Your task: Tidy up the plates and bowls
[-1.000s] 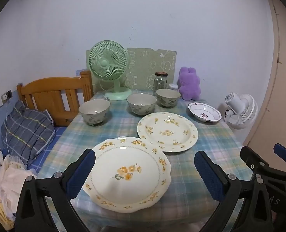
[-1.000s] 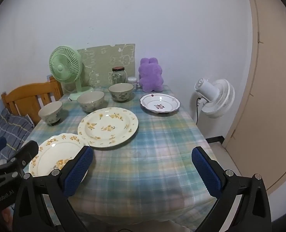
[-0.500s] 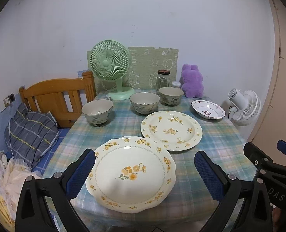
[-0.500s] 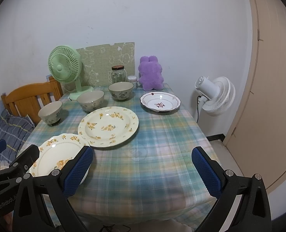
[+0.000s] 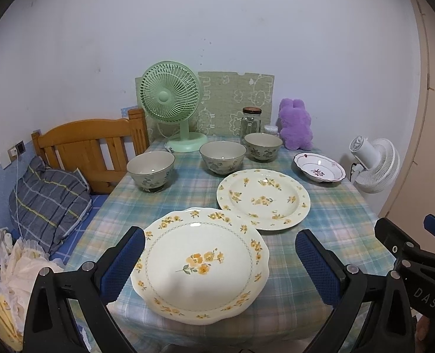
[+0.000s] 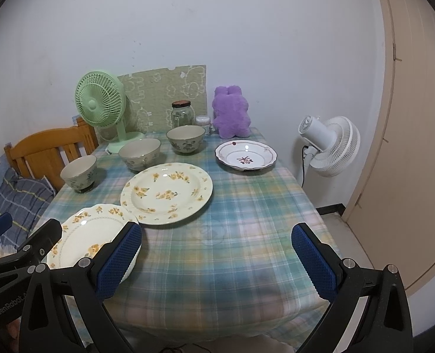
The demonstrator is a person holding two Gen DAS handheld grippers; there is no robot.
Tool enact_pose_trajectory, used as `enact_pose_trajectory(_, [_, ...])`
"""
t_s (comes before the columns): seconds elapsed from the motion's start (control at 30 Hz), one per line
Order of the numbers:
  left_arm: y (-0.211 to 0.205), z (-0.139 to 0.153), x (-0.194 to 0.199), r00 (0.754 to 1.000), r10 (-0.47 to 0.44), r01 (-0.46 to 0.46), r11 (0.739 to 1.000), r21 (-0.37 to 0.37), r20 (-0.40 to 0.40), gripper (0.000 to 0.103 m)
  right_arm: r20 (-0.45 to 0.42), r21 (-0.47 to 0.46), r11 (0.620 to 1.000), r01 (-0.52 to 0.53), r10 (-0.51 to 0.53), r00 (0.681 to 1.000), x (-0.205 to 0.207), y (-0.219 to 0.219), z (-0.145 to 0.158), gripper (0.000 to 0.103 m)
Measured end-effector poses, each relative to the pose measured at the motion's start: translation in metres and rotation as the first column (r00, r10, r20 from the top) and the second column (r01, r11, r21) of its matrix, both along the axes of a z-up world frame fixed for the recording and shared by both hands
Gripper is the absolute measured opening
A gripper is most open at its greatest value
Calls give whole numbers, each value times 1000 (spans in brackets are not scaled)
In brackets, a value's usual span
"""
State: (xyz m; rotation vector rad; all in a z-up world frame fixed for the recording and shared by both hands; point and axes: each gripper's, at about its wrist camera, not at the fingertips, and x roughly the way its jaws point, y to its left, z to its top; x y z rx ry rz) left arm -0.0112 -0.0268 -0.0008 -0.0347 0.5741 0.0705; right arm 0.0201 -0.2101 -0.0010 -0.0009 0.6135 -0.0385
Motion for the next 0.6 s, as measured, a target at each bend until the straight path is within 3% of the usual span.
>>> enact_pose_trajectory(0.6, [0,-3,-3,1000,10,-11,1000,15,1,102,2,-4,1000,-7,7,1000,-2,0,-1,103])
